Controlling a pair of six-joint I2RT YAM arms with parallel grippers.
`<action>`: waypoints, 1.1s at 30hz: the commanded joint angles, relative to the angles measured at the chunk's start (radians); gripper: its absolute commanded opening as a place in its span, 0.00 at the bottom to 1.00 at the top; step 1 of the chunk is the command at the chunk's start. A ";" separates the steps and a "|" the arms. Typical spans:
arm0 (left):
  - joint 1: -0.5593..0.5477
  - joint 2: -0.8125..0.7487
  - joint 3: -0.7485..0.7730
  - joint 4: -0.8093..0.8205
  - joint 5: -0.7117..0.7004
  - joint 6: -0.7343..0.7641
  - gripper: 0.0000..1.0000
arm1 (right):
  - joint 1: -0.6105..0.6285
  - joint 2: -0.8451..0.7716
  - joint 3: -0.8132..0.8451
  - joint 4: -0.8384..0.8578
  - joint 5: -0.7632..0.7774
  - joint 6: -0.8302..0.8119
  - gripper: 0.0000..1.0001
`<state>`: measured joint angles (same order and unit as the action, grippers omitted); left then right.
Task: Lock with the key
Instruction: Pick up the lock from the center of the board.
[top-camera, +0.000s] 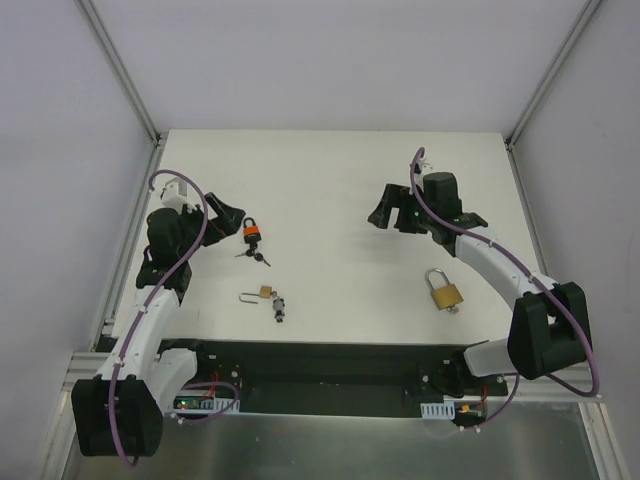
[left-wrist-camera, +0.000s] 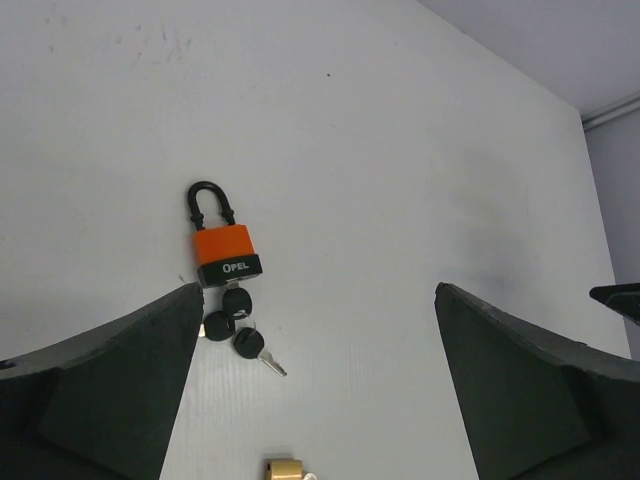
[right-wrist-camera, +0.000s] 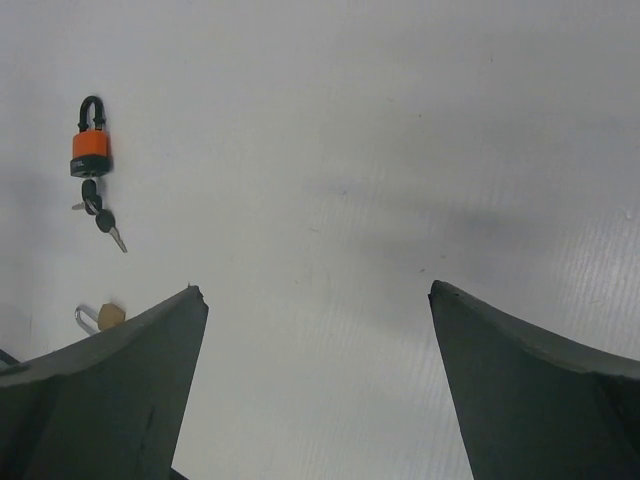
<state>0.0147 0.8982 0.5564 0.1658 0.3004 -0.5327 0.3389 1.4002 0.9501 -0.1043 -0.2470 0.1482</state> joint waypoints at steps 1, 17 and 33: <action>0.005 -0.022 0.005 0.026 -0.012 0.031 0.99 | 0.012 -0.055 0.024 -0.002 -0.005 -0.024 0.96; -0.037 0.385 0.350 -0.477 -0.099 0.132 0.98 | 0.051 -0.061 0.015 -0.018 -0.012 -0.055 0.96; -0.240 0.878 0.723 -0.712 -0.346 0.175 0.89 | 0.052 -0.081 -0.008 -0.064 -0.049 -0.087 0.96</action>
<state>-0.2344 1.7508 1.2430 -0.4698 0.0143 -0.3717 0.3855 1.3621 0.9474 -0.1490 -0.2787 0.0883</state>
